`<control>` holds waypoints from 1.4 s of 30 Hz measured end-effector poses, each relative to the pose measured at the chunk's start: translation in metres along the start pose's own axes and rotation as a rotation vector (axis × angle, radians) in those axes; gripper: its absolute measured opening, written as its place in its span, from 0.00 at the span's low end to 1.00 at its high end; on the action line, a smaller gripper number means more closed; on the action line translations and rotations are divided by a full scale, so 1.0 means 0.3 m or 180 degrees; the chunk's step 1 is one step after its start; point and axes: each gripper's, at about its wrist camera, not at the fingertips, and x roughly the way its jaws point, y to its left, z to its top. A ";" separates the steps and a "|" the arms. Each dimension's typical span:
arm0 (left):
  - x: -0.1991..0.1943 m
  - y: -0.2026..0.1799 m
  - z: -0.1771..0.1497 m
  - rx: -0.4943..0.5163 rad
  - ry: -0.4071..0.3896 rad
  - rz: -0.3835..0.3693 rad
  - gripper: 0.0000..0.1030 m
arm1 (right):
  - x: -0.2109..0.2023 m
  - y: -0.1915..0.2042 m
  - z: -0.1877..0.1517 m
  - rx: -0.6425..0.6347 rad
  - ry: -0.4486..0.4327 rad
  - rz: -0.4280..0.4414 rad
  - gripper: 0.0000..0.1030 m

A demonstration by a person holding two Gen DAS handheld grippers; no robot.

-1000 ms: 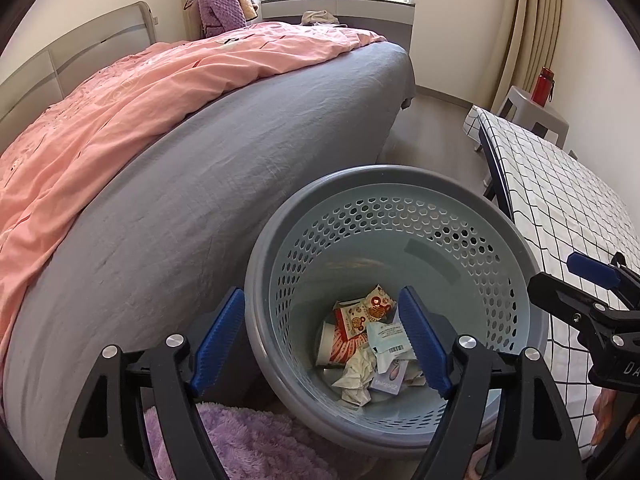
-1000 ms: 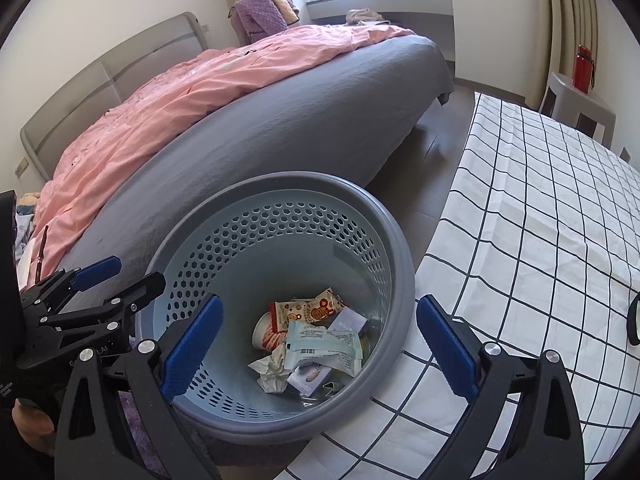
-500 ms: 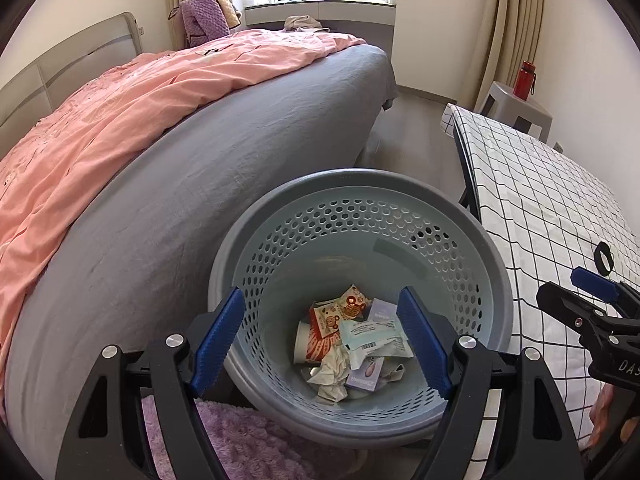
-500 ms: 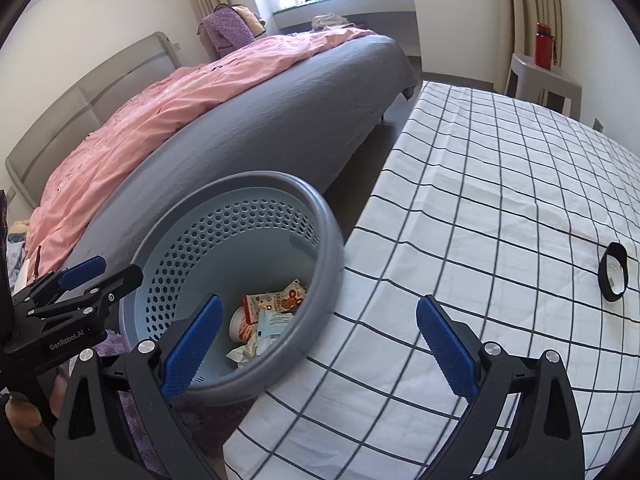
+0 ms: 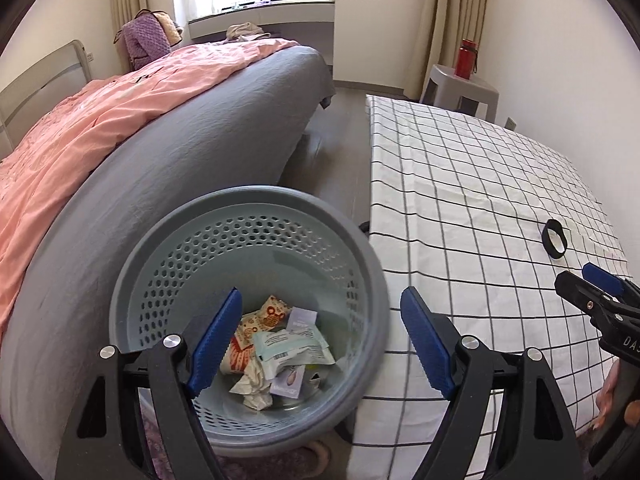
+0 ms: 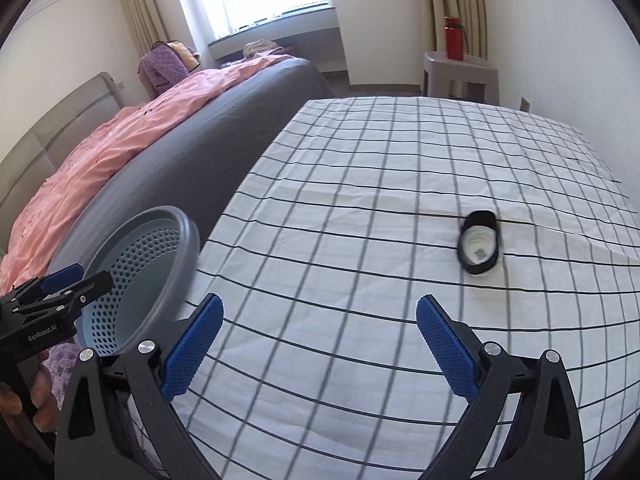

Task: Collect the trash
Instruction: 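Withdraw both tools from the basket toward the white bottle cap, then grasp the black band on the bottle cap with the left tool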

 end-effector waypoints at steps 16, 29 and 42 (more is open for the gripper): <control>0.107 -0.561 0.095 0.0673 0.0157 -0.0578 0.75 | -0.117 -0.544 -0.048 0.0559 -0.0080 -0.0567 0.93; 0.252 -0.896 0.197 0.1046 0.0258 -0.0797 0.75 | -0.127 -0.712 -0.069 0.0896 -0.0184 -0.0527 0.93; 0.392 -0.996 0.205 0.1106 0.0448 -0.0825 0.75 | -0.129 -0.723 -0.079 0.0917 -0.0220 -0.0475 0.93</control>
